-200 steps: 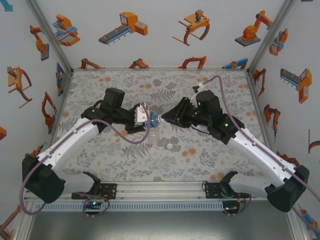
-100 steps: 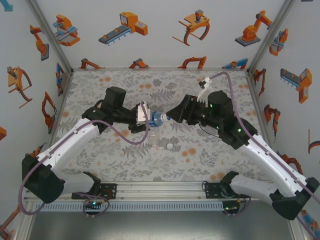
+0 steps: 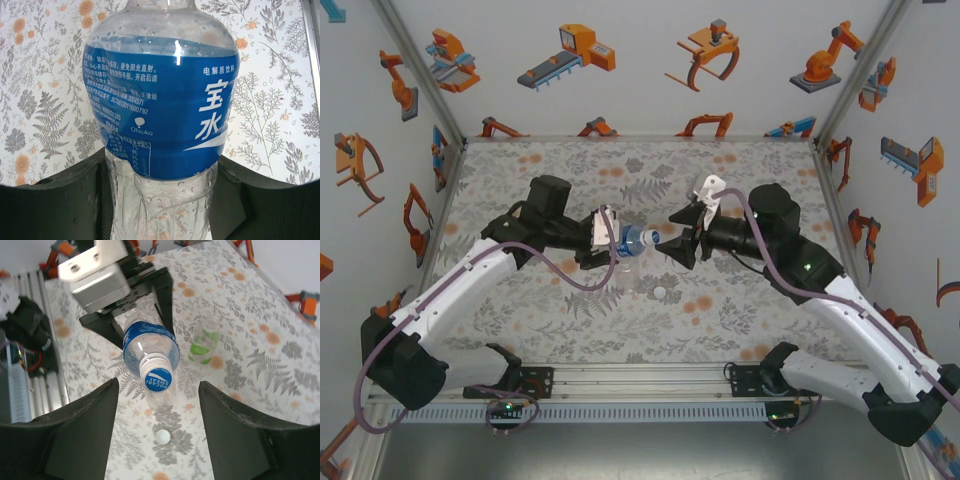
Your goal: Screw on the bottle caps
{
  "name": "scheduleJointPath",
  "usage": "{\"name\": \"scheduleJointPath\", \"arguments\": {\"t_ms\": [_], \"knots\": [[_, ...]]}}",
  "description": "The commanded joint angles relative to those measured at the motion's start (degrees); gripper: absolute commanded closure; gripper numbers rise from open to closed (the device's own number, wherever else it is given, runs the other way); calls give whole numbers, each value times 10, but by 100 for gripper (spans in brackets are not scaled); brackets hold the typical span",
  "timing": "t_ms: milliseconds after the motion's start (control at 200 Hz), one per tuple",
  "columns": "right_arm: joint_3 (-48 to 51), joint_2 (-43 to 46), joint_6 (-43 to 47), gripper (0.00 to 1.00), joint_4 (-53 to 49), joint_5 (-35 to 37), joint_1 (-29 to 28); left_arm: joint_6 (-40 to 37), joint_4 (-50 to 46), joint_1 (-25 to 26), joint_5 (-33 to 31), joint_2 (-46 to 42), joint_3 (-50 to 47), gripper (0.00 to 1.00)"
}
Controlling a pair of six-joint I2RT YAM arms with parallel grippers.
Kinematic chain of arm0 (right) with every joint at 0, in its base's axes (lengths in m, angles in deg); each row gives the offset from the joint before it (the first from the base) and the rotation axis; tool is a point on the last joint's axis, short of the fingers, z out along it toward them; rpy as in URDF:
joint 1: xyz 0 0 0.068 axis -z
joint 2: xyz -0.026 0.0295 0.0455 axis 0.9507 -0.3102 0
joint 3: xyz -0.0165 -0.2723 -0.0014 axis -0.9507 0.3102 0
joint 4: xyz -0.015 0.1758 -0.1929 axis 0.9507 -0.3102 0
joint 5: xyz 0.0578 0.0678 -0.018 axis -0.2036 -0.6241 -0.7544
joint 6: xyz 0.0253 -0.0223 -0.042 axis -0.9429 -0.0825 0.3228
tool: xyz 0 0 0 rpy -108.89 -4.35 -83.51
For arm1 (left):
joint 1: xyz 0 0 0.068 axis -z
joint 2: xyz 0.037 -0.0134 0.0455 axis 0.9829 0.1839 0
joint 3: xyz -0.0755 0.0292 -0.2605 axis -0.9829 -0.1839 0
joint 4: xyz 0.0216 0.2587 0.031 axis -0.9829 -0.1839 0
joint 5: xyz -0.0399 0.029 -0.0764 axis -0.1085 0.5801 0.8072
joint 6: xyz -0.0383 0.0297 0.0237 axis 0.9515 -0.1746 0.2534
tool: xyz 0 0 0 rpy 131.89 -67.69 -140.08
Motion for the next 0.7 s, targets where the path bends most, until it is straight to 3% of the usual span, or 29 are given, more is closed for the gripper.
{"name": "scheduleJointPath", "arguments": {"t_ms": [0,125,200,541,691], "knots": [[5,-14,145,42,10,-72,-3,-4,-8,2,9,-6,-9,100],[7,-29,184,46,12,-104,-3,-9,-9,1,8,-8,-15,100],[7,-35,184,50,21,-109,-3,-13,-12,1,9,-9,-17,100],[4,-57,183,51,8,-120,-3,-24,-23,1,9,-19,-17,100],[9,-58,183,58,4,-118,-3,-27,-29,2,8,-19,-14,100]]}}
